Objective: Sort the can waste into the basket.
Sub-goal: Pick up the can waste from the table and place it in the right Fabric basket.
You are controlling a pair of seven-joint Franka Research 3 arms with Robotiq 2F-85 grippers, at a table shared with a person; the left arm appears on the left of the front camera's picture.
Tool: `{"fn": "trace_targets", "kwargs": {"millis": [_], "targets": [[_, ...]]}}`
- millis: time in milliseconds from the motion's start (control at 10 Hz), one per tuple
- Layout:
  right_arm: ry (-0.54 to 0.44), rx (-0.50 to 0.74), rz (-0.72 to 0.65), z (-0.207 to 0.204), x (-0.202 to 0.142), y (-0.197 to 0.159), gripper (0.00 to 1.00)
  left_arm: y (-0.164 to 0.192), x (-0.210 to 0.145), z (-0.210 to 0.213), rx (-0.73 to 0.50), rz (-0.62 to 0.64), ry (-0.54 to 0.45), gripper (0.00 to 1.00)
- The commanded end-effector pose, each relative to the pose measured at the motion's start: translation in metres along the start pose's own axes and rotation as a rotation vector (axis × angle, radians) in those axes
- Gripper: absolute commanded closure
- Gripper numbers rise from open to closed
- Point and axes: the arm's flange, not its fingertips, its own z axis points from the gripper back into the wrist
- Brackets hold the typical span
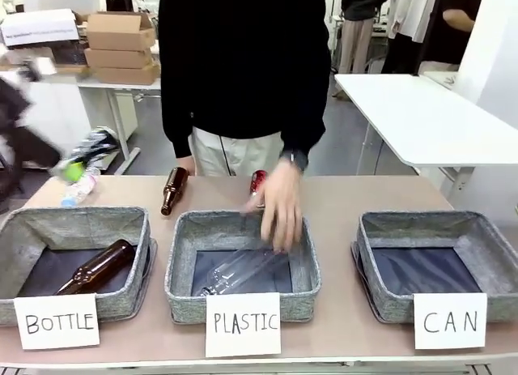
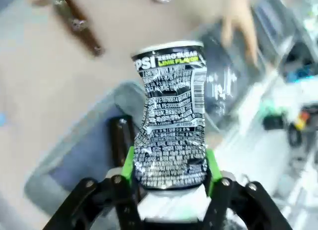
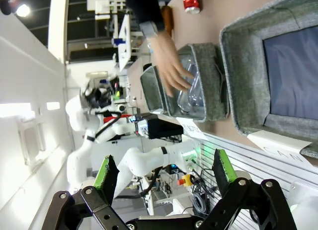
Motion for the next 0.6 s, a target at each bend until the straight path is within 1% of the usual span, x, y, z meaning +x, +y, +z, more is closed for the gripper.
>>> {"fn": "trace_targets", "kwargs": {"millis": [0,100,300,400,500], "targets": [[0.002,0.015,0.026,0.002,0.001,0.001,0.00,-0.026,-0.042,0.010,0.089,-0.014,-0.053,0.99],[0.002,0.015,0.026,0.002,0.001,0.001,0.00,0.000,0.000,0.000,0.000,0.000,0.000,0.99],[0.002,0.015,0.026,0.002,0.001,0.001,0.00,0.000,0.000,0.000,0.000,0.000,0.000,0.99],[0.000,0.000,0.000,0.000,0.000,0.000,0.00,-0.024,-0.027,0.005,0.017,-0.039,-0.028,0.39],[-0.179,0.111,0.073,0.061,-0.006,0.018,0.00,-0.028,0.016,-0.036,-0.107,-0.219,0.001,0.39]]}}
